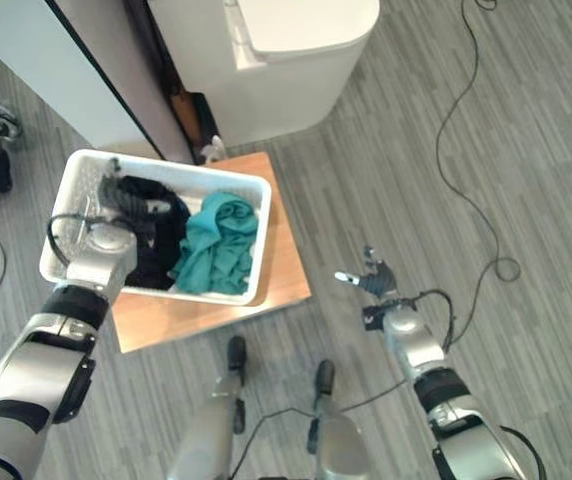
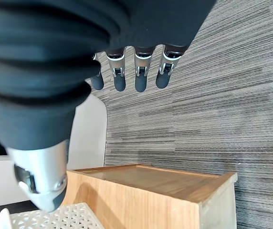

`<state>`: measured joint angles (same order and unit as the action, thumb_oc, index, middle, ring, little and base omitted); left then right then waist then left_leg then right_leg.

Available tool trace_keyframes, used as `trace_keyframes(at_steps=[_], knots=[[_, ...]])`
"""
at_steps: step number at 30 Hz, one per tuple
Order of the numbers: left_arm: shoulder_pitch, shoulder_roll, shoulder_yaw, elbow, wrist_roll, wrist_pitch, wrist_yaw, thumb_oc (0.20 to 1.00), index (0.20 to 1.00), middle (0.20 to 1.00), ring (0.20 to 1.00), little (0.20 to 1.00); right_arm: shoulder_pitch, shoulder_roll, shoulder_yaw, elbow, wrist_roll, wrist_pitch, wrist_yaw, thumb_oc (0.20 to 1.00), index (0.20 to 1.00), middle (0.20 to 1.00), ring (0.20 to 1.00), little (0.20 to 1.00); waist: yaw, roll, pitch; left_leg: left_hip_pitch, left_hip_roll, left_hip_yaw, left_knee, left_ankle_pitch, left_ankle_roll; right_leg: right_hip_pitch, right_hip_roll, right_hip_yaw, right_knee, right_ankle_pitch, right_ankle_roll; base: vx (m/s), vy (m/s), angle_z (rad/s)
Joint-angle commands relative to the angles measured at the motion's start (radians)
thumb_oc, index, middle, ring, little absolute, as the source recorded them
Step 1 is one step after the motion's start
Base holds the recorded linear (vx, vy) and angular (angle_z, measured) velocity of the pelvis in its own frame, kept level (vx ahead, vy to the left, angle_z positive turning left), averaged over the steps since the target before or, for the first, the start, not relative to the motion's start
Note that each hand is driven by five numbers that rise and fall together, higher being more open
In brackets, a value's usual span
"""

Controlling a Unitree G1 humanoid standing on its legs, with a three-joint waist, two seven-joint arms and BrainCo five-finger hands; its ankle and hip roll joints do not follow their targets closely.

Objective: Grab the laundry basket,head to the washer,open it,put in the laundry and shut it.

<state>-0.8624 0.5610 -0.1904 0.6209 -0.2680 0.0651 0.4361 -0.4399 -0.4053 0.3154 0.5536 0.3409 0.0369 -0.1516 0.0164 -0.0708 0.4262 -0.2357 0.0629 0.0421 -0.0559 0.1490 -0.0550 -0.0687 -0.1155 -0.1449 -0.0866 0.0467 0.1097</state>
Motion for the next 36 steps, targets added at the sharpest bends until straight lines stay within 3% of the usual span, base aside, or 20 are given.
trace_keyframes(at_steps=[1,9,12,19,22,36], knots=[[-0.039,0.043,0.039,0.036,0.072,-0.064,0.094,1.000,1.000,1.000,1.000,1.000,0.048,-0.025,-0.031,-0.056,-0.001,-0.058,-0.009,1.000,1.000,1.000,1.000,1.000,0.033,0.008,-0.066,-0.025,-0.007,-0.023,0.137,-0.133,0.022,-0.082,-0.065,-0.038,0.112,-0.016,0.025,0.00,0.000,0.00],[-0.042,0.146,0.079,0.094,0.165,-0.015,0.133,1.000,1.000,1.000,1.000,1.000,0.062,-0.020,-0.026,-0.082,0.000,-0.073,0.006,1.000,1.000,1.000,1.000,1.000,0.027,-0.002,-0.068,-0.041,-0.004,-0.018,0.146,-0.141,0.020,-0.098,-0.064,-0.033,0.115,-0.017,0.021,0.00,-0.001,-0.01],[-0.043,0.155,0.081,0.181,0.101,-0.025,0.114,1.000,1.000,1.000,1.000,1.000,0.054,-0.021,-0.020,-0.094,0.012,-0.072,0.006,1.000,1.000,1.000,1.000,1.000,0.024,-0.003,-0.060,-0.045,-0.003,-0.016,0.147,-0.139,0.020,-0.105,-0.062,-0.030,0.116,-0.015,0.019,-0.01,0.001,-0.04],[-0.224,0.163,-0.037,0.523,-0.061,-0.040,0.028,1.000,1.000,1.000,1.000,1.000,0.020,-0.050,0.033,-0.086,0.059,-0.089,0.004,1.000,1.000,1.000,1.000,1.000,0.009,-0.013,-0.030,-0.069,0.004,-0.014,0.150,-0.125,0.016,-0.128,-0.057,-0.035,0.120,-0.005,0.021,0.00,0.000,-0.01],[-0.304,0.196,-0.103,0.629,0.032,-0.017,0.036,1.000,1.000,1.000,1.000,1.000,0.014,-0.053,0.052,-0.097,0.084,-0.108,0.020,1.000,1.000,1.000,1.000,1.000,0.004,-0.024,-0.016,-0.076,0.009,-0.011,0.153,-0.122,0.013,-0.137,-0.055,-0.034,0.121,-0.001,0.022,0.00,0.000,0.00],[-0.366,0.264,-0.130,0.701,0.038,-0.011,0.033,1.000,1.000,1.000,1.000,1.000,0.030,-0.063,0.075,-0.127,0.121,-0.136,0.040,1.000,1.000,1.000,1.000,1.000,0.003,-0.056,0.013,-0.109,0.026,-0.008,0.163,-0.118,0.004,-0.159,-0.047,-0.041,0.108,0.016,0.030,0.00,0.000,0.00]])
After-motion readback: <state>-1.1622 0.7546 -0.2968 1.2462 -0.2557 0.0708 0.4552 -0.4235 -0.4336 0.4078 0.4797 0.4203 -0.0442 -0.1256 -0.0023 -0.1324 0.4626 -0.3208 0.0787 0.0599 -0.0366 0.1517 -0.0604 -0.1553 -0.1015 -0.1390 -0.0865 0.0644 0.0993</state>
